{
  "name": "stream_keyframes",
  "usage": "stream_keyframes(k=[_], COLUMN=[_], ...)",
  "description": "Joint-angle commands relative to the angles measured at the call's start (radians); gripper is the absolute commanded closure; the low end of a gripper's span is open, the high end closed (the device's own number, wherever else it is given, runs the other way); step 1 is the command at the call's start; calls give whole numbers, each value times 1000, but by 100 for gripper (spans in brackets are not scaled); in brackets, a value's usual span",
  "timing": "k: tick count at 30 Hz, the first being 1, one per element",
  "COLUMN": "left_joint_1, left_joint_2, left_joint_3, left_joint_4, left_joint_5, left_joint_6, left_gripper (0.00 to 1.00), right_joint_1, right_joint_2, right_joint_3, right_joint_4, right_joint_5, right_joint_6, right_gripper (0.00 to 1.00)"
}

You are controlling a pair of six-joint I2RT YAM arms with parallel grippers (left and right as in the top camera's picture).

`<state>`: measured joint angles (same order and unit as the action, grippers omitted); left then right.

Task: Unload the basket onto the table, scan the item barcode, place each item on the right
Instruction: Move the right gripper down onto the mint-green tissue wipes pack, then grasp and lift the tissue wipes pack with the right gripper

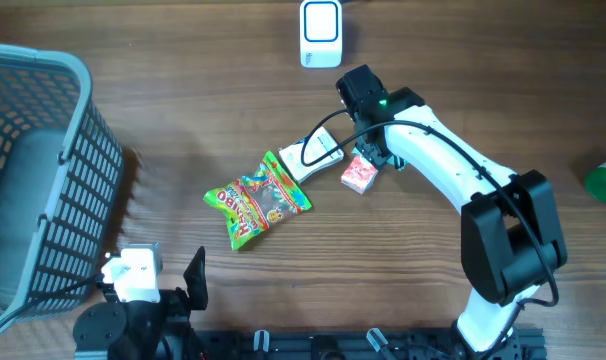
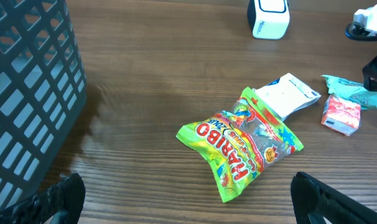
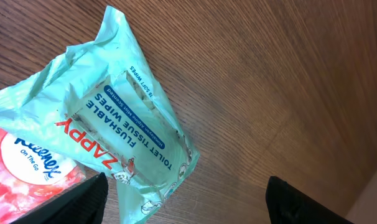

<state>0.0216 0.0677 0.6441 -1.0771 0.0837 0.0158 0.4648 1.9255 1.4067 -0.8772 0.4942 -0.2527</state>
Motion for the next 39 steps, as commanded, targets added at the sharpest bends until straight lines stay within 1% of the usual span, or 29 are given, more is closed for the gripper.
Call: stream_keyframes(k=[1, 4, 5, 8, 10, 12, 13, 15, 17, 20, 23, 25, 27, 29, 30, 32, 36, 37, 38, 39], left_joint_1=[3, 3, 3, 3, 3, 3, 3, 3, 3, 3, 3, 3, 3, 3, 3, 3, 3, 3, 3, 3], left_joint_2=[1, 1, 1, 1, 1, 1, 1, 1, 1, 1, 1, 1, 1, 1, 1, 1, 1, 1, 1, 1], left_joint_3=[-7, -6, -7, -6, -6, -7, -7, -7, -6, -6, -7, -7, -6, -7, -7, -7, -7, -6, -7, -7], left_joint_4=[3, 3, 3, 3, 3, 3, 3, 3, 3, 3, 3, 3, 3, 3, 3, 3, 3, 3, 3, 3], left_joint_5=[16, 16, 16, 16, 16, 16, 16, 16, 16, 16, 16, 16, 16, 16, 16, 16, 16, 16, 16, 16], left_joint_6=[-13, -13, -13, -13, -13, -13, -13, -13, -13, -13, -13, -13, -13, -13, -13, -13, -13, -13, -13, -13], left_gripper=[0, 0, 0, 0, 0, 0, 0, 0, 0, 0, 0, 0, 0, 0, 0, 0, 0, 0, 0, 0], right_joint_1=[-2, -2, -2, -2, -2, -2, -2, -2, -4, -8, -8, -8, -8, -8, -8, -8, -8, -8, -8, -8], right_joint_2=[3, 3, 3, 3, 3, 3, 3, 3, 3, 3, 3, 3, 3, 3, 3, 3, 0, -6, -22, -45], right_joint_3=[-8, -38, -67, -154, -178, -185, -185, -185, -185, -190, -222, -243, -244, -244, -244, -244, -234, -217, -183, -146], right_joint_4=[-18, -13, 6, 107, 159, 214, 246, 286, 296, 294, 339, 367, 372, 372, 373, 370, 349, 315, 245, 175], right_joint_5=[-44, -46, -46, -20, 26, 77, 108, 115, 111, 22, 14, 14, 13, 13, 13, -28, -220, -247, -326, -440], right_joint_6=[-6, -10, -11, -90, -93, -156, -175, -218, -219, -220, -231, -245, -241, -232, -215, -151, 8, 60, 112, 134], right_gripper=[18, 17, 17, 17, 18, 29, 32, 36, 40, 38, 38, 41, 52, 58, 64, 95, 96, 96, 96, 96])
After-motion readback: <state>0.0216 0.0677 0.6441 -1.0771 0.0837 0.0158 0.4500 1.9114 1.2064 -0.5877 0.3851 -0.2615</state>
